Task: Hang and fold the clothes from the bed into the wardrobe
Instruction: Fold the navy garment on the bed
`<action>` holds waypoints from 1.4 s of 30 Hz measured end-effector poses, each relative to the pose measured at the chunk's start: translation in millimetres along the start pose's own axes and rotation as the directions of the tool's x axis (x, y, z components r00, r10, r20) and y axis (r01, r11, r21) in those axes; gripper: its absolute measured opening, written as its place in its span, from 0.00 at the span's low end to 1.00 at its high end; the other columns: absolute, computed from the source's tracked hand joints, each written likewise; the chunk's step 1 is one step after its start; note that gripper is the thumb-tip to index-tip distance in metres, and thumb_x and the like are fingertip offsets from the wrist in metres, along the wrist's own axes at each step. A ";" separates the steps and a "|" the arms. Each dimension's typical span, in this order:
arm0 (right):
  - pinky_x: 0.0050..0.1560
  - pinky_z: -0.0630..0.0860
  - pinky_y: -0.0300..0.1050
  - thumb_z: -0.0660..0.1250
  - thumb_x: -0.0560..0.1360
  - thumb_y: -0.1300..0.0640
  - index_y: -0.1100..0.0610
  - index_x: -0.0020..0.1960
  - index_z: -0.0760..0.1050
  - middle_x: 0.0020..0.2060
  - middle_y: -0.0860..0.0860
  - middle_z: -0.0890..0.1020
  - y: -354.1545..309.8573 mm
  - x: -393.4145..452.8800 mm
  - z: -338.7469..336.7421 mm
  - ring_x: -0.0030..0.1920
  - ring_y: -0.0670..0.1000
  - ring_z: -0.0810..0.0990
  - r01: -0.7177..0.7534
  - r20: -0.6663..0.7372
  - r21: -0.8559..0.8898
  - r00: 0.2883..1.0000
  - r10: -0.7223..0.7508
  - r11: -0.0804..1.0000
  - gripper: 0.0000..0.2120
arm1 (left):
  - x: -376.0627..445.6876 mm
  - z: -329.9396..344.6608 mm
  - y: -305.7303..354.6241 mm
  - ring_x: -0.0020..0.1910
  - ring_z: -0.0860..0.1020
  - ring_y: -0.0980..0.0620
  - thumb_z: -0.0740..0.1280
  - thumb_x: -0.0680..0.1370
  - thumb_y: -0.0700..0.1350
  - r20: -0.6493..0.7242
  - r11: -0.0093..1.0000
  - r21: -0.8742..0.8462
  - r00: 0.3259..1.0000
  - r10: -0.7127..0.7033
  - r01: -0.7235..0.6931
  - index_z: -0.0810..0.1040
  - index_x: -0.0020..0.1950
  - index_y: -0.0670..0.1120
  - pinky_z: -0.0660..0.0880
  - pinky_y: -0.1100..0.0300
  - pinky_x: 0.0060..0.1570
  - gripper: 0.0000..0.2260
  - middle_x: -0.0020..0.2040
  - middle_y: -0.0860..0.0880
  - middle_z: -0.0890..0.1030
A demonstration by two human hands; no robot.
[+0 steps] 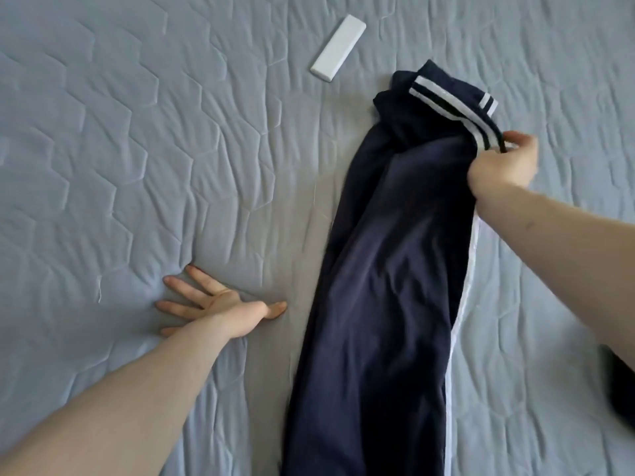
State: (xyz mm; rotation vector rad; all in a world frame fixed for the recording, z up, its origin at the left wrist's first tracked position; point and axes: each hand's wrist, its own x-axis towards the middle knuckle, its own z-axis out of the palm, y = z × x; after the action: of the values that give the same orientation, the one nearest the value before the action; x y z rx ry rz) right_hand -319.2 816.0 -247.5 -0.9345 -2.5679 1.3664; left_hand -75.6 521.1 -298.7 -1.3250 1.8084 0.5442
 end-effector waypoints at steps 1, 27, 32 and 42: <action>0.63 0.76 0.44 0.60 0.79 0.54 0.53 0.69 0.71 0.58 0.47 0.79 10.8 1.6 -0.8 0.55 0.51 0.78 -0.092 0.037 -0.071 0.995 0.095 0.993 0.18 | 0.4 0.4 -1.1 0.75 0.29 0.30 0.72 0.38 0.79 0.001 1.000 0.000 1.000 0.007 -0.007 0.07 0.54 0.47 0.38 0.28 0.71 0.82 0.66 0.42 0.13; 0.62 0.77 0.47 0.74 0.75 0.44 0.46 0.61 0.69 0.55 0.41 0.82 221.0 -308.7 -185.2 0.54 0.44 0.82 -0.321 0.567 -0.273 0.708 0.421 0.907 0.21 | -58.2 97.4 -177.4 0.76 0.63 0.41 0.77 0.70 0.60 -0.416 0.769 0.130 0.670 0.615 -0.625 0.66 0.78 0.43 0.59 0.47 0.75 0.42 0.77 0.41 0.66; 0.65 0.78 0.53 0.76 0.75 0.55 0.52 0.64 0.73 0.56 0.49 0.84 247.9 -381.2 -231.3 0.56 0.52 0.83 -0.471 0.589 -0.350 0.562 0.581 0.810 0.20 | -132.7 148.1 -258.4 0.51 0.80 0.49 0.73 0.76 0.56 0.014 0.865 -0.244 0.890 0.455 -0.438 0.79 0.54 0.50 0.73 0.56 0.50 0.13 0.47 0.54 0.82; 0.60 0.81 0.56 0.71 0.80 0.53 0.49 0.55 0.80 0.51 0.48 0.87 271.4 -463.9 -276.7 0.53 0.53 0.85 -0.617 0.540 -0.341 0.489 0.685 0.709 0.05 | -191.1 193.4 -318.5 0.47 0.80 0.65 0.70 0.78 0.49 0.326 0.892 -0.332 0.850 0.414 -0.307 0.80 0.53 0.59 0.71 0.71 0.38 0.05 0.47 0.62 0.84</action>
State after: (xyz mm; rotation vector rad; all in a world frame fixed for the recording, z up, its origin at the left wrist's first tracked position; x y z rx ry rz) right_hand 280.7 872.7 -200.1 -1.9296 -2.8763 2.0572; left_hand 311.3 660.4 -219.2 -0.9451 1.6890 1.2116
